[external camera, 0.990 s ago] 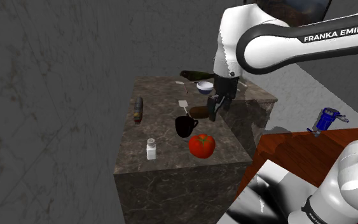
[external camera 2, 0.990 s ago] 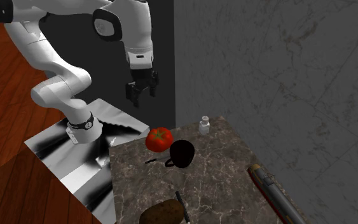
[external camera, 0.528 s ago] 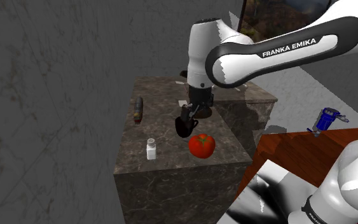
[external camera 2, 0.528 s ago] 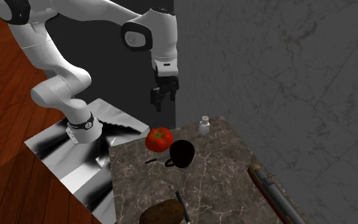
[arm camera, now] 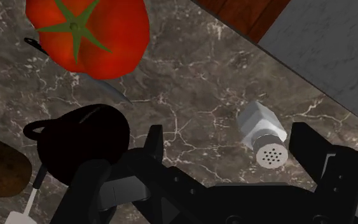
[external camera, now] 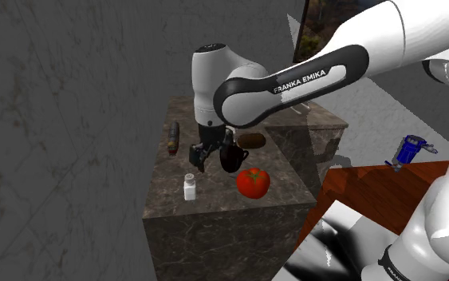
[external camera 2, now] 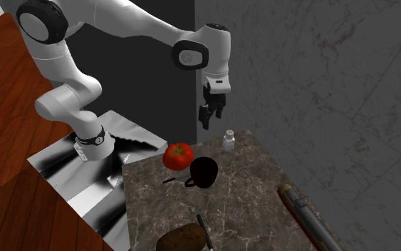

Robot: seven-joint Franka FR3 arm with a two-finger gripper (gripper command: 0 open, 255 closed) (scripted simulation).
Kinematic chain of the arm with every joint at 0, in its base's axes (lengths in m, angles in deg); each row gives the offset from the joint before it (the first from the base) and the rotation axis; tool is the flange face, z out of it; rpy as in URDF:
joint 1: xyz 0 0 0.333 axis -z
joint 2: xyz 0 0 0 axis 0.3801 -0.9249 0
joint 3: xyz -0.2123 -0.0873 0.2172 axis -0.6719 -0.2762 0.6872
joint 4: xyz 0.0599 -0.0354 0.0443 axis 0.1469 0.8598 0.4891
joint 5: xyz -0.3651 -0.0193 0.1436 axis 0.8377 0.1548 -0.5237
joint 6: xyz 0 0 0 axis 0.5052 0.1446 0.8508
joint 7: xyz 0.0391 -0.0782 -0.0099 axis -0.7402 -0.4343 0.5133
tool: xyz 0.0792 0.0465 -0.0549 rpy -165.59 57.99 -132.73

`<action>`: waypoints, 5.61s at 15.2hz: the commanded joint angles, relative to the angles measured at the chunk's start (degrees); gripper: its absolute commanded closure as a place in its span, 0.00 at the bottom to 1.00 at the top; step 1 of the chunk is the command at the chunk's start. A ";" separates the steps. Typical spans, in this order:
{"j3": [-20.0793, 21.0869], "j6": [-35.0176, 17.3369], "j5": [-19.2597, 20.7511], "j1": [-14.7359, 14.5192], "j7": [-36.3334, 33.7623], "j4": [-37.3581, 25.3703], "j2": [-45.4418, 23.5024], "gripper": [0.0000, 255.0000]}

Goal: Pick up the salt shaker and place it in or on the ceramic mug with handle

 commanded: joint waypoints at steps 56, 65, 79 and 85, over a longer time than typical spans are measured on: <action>0.39 14.00 5.34 -5.35 -4.55 -25.56 -13.04 1.00; 0.33 19.35 4.62 -4.81 -2.50 -30.18 -11.93 1.00; -5.91 16.48 -1.80 8.64 16.64 -17.93 1.23 1.00; -7.49 14.18 -2.44 10.65 20.00 -14.82 2.55 1.00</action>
